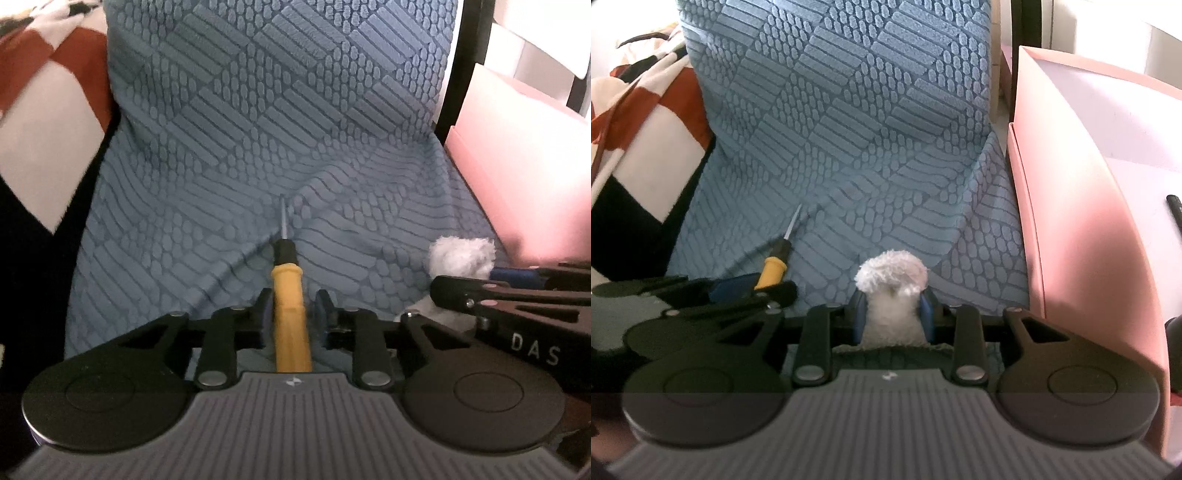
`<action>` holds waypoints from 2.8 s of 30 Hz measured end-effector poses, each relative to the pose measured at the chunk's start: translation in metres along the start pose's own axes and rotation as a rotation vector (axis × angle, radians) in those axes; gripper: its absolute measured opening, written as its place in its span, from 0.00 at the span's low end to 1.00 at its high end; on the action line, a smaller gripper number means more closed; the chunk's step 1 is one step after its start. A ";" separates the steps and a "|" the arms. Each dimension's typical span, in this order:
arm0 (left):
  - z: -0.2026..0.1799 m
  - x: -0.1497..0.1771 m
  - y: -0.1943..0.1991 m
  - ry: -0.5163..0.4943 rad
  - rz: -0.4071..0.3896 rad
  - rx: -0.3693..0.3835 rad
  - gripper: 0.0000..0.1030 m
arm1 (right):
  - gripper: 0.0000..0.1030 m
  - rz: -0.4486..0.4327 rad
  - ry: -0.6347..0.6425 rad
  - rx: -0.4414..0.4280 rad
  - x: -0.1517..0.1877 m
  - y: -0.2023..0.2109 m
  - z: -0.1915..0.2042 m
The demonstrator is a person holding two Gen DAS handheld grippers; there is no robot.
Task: Organize rigid objects
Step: 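Lift and carry the hair clip and screwdriver over the pink box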
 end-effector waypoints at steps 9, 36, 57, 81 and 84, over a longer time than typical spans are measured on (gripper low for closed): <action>0.003 0.006 0.009 0.024 0.010 0.041 0.21 | 0.32 -0.011 0.023 0.019 0.000 0.002 0.004; 0.006 0.005 0.136 0.227 -0.073 0.198 0.20 | 0.32 -0.108 0.122 0.050 -0.030 0.128 0.019; -0.038 -0.029 0.242 0.183 -0.169 0.260 0.20 | 0.32 -0.202 0.060 0.067 -0.034 0.242 -0.009; -0.179 -0.048 0.272 -0.015 -0.187 0.416 0.20 | 0.32 -0.245 -0.092 0.221 -0.016 0.302 -0.107; -0.194 -0.050 0.267 -0.029 -0.178 0.432 0.20 | 0.32 -0.239 -0.112 0.233 -0.011 0.303 -0.116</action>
Point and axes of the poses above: each gripper's, at about its wrist camera, not at the fingertips, and y roughly against the way its jaws point, z to its left, x to its underside, the point moved 7 cm from there along -y, roughly the way its jaws point
